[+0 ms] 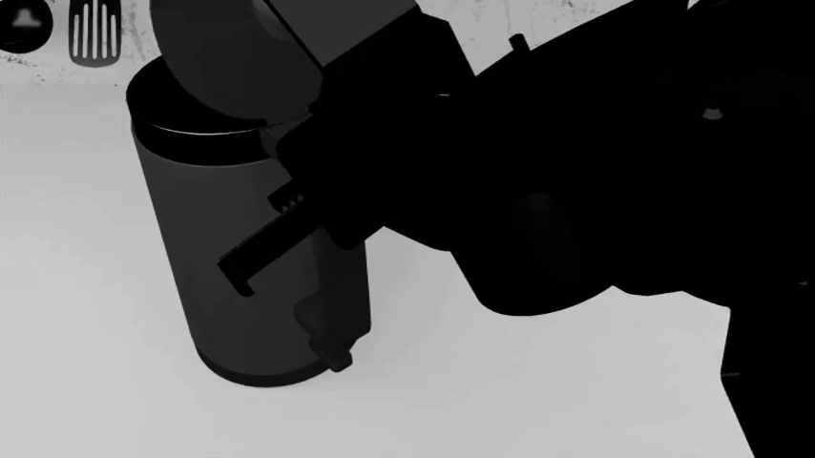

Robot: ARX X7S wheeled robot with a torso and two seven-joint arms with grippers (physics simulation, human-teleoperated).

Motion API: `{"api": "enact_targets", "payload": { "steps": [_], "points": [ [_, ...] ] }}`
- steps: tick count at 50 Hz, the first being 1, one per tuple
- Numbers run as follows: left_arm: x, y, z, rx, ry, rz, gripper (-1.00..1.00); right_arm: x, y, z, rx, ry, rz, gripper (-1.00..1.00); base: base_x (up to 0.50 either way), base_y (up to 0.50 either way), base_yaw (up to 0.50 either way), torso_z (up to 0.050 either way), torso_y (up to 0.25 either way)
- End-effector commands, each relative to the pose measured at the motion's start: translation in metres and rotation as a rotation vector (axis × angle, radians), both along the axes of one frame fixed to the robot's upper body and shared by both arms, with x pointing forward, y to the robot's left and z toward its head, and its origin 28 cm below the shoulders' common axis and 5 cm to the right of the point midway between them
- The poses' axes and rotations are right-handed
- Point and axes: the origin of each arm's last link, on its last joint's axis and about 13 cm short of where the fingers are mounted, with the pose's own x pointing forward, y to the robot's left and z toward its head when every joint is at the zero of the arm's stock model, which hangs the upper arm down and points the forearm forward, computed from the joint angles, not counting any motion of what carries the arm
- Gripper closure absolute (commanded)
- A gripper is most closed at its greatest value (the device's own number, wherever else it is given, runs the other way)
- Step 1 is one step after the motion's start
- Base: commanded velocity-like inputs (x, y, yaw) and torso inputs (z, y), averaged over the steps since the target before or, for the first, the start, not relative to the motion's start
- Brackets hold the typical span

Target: Press the button to open the lid of the electric kettle.

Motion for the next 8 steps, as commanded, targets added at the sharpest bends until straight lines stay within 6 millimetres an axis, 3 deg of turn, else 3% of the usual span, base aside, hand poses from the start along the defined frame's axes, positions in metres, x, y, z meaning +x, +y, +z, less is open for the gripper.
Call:
{"api": "enact_targets", "payload": {
  "steps": [1, 8],
  "points": [
    [-0.0002, 0.0000, 0.0006, 0.001, -0.002, 0.000, -1.00, 0.0084, 0.0056, -0.0145, -0.030, 0.061, -0.007, 1.00, 0.01, 0.00, 0.00, 0.000, 0.000],
    [0.0002, 0.0002, 0.0003, 0.001, -0.002, -0.002, -1.00, 0.0094, 0.0053, -0.0160, -0.033, 0.065, -0.009, 1.00, 0.00, 0.00, 0.00, 0.000, -0.007]
  ]
}}
